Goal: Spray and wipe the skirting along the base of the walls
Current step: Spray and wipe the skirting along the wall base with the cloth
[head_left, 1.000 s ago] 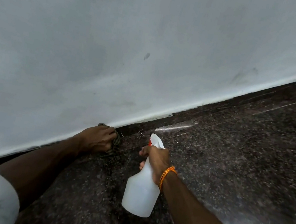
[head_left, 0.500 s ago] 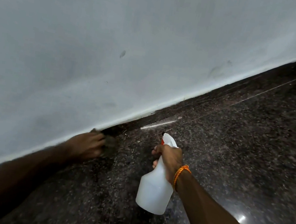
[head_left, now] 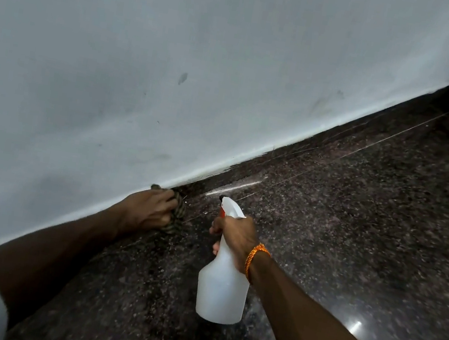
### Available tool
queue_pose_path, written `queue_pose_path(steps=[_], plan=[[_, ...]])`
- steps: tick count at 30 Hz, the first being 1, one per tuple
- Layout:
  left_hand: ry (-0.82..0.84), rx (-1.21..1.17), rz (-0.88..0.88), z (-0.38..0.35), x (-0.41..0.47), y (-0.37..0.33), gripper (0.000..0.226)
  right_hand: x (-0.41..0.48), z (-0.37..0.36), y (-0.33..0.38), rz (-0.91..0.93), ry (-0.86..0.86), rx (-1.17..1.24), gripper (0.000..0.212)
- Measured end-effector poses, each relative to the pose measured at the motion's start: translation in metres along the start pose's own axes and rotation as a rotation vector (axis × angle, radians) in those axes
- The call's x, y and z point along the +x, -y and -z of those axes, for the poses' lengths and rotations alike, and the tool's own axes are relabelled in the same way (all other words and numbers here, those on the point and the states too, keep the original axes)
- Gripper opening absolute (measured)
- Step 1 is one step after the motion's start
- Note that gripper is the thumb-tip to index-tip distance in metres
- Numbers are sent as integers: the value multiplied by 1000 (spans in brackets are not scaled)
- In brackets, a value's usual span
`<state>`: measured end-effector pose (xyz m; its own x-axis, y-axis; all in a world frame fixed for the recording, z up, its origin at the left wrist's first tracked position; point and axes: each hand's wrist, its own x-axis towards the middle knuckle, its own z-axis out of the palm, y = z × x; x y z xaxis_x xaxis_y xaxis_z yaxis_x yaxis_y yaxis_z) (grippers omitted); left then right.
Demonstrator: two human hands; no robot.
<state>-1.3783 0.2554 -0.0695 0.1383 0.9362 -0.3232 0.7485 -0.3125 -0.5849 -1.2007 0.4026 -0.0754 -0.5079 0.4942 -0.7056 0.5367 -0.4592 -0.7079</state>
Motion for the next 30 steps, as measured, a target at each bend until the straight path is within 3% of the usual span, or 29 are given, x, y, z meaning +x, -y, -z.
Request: queue_pose_path(steps=[3,6,9,11,14,18,20,22,25,30], plan=[[-84,-66,-9,12,34,7,27,1,10,0,26,-35,-25,44],[-72,-91,-11,23,71,10,16,3,28,2,29,-104,-28,39],[-56,-195,127,25,83,11,9,11,40,7,34,-177,-53,39],[-88,-261,122,17,74,6,13,14,46,12,26,-196,-59,44],[-76,-153,53,-2,45,-2,6,11,50,21,36,-191,-43,50],[-93,-102,25,-6,41,-1,30,4,55,25,79,-139,-88,53],[-136,-60,35,5,45,6,22,1,56,25,88,-138,-85,57],[-142,-80,51,13,46,13,12,-6,57,29,88,-120,-121,52],[-120,-123,49,8,33,15,27,-9,61,37,102,-95,-143,39],[-41,-32,47,-1,-2,5,31,1,65,42,104,-66,-171,46]])
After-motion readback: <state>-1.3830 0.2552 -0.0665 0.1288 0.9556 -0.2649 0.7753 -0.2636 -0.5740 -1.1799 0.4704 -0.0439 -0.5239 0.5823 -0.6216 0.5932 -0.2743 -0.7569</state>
